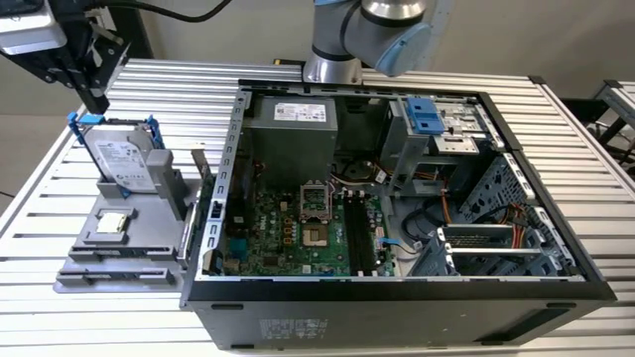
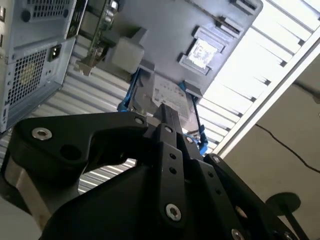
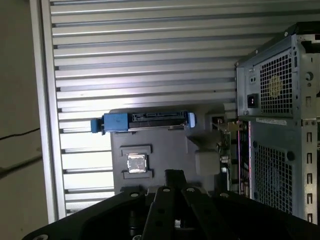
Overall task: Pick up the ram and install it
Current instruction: 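Reach for the ram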
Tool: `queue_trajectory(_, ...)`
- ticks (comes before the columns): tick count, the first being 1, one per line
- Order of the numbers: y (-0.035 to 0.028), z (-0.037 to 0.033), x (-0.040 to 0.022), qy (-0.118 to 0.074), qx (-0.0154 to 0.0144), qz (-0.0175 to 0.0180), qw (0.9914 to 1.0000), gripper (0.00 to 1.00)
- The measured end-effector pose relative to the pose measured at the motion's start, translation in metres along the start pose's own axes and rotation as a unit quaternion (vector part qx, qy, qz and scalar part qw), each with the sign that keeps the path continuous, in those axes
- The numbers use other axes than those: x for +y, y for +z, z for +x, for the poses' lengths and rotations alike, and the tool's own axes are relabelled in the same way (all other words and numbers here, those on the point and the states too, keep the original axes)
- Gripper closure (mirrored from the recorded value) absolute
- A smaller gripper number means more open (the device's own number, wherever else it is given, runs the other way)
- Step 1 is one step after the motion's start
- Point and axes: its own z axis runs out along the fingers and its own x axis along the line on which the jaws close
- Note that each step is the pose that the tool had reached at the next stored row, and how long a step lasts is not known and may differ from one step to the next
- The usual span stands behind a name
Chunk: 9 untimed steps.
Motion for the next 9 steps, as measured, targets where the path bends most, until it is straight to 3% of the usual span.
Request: queue_trajectory(9,0.0006,-0.0029,-0.0411,0.0,0.0016,0.0001,1.0,1.0)
